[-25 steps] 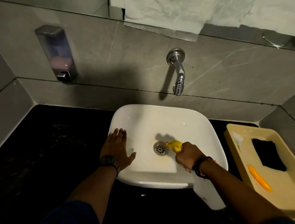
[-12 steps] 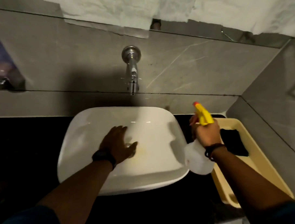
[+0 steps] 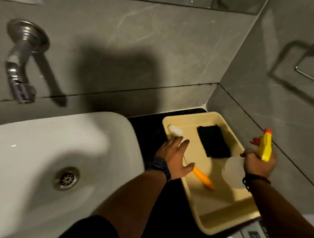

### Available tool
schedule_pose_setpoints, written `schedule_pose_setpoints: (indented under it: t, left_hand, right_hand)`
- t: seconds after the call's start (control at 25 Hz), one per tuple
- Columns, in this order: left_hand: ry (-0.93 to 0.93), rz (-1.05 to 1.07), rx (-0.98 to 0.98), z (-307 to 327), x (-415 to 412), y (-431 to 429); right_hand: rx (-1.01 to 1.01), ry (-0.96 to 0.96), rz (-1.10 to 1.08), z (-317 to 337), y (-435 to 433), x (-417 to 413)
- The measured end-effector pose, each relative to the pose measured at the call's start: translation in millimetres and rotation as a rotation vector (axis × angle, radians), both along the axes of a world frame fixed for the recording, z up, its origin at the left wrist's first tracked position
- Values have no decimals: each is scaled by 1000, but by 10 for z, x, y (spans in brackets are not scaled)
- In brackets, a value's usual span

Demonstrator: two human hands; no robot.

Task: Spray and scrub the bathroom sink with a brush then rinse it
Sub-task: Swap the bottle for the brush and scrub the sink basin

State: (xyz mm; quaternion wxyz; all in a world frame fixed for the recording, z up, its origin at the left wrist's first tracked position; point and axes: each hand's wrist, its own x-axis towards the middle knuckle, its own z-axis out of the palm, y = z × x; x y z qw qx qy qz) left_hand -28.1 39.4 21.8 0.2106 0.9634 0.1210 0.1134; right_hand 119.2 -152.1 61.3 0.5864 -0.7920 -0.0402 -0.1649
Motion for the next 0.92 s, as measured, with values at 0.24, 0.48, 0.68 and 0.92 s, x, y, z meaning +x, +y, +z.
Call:
schedule_pose_setpoints:
  t: [0.24, 0.48, 0.68, 0.92]
  left_hand:
    - [67, -87, 31, -488, 320, -194]
    - [66, -92, 229, -503, 334, -223]
    - [130, -127, 125, -414, 355, -97]
    - [112, -101, 179, -269, 227, 101]
  right_hand:
    - [-35, -24, 22, -546, -238, 347]
    - [-126, 70, -443, -759, -174, -89]
    - [-846, 172, 213, -890, 180, -544]
    - [-1209, 264, 613, -951, 443, -509]
